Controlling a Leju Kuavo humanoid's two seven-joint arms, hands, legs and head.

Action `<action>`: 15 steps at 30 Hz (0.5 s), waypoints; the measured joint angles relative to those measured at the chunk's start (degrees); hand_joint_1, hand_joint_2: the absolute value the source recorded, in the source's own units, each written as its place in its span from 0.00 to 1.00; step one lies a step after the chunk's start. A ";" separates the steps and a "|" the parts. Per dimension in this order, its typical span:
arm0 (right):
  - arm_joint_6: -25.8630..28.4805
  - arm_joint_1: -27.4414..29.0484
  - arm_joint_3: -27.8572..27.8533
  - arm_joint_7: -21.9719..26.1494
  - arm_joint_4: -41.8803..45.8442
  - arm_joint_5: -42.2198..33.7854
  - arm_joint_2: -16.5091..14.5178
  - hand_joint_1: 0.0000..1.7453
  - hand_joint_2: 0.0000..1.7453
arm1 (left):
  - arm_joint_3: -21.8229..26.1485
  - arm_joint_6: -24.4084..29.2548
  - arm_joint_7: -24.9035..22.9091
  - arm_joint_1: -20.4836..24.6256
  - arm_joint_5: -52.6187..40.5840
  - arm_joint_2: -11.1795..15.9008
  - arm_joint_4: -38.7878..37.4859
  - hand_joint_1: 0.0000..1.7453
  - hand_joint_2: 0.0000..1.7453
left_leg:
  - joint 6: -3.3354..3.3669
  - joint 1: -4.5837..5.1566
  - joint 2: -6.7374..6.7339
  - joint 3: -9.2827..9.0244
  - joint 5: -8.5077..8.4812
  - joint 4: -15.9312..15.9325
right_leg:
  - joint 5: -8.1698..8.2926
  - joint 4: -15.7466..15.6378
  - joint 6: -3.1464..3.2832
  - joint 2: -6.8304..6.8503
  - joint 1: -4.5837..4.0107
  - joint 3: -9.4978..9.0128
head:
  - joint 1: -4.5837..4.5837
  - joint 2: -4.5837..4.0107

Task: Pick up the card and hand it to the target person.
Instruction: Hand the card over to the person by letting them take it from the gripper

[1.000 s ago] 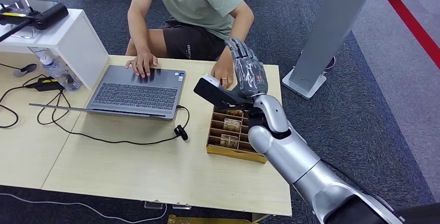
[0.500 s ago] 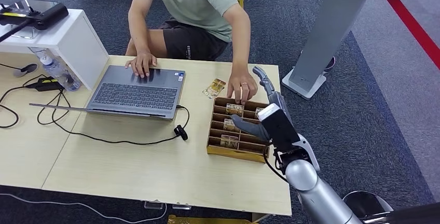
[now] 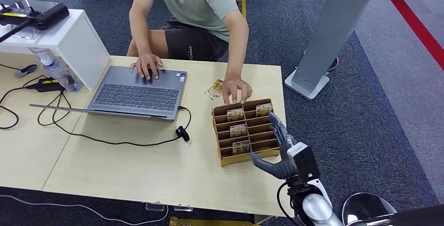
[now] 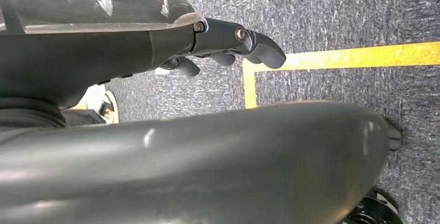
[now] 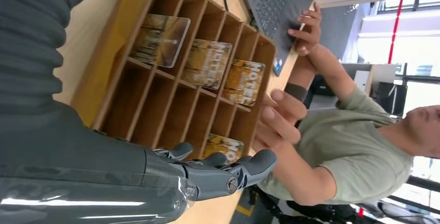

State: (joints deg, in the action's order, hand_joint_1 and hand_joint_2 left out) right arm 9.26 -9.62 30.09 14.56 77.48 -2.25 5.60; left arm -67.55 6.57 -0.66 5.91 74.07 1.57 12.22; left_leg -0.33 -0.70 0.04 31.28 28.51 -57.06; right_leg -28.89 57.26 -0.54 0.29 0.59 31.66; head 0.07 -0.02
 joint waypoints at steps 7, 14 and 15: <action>1.85 1.51 -0.84 1.19 -1.51 0.99 -0.01 0.00 1.00 | 0.09 0.05 0.07 0.02 -0.43 0.00 0.00 0.00 0.00 | 0.00 0.00 -0.01 -0.01 0.00 0.00 | 0.00 0.00 0.00 0.00 0.00 0.00 | -0.03 0.00; 2.13 1.66 -1.01 1.02 -1.32 2.93 -0.07 0.00 1.00 | 0.11 -0.04 0.07 0.02 -0.45 0.00 0.00 0.00 0.00 | 0.00 0.00 -0.01 -0.01 0.00 0.00 | 0.00 0.00 0.00 0.00 0.00 -0.01 | 0.01 0.00; 2.11 1.67 -1.00 0.94 -1.20 3.20 -0.08 0.00 1.00 | 0.12 -0.05 0.07 0.02 -0.45 0.00 0.00 0.00 0.00 | 0.00 0.00 -0.01 -0.01 0.00 0.00 | 0.00 0.00 0.00 0.00 0.00 -0.01 | 0.01 0.00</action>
State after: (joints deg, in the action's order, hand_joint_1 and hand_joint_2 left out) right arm 11.37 -7.94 29.09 15.51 76.28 0.96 5.52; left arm -67.43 6.52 -0.59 5.93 73.61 1.57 12.22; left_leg -0.33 -0.70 0.03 31.27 28.51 -57.06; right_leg -28.89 57.27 -0.54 0.29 0.59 31.65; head 0.07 -0.02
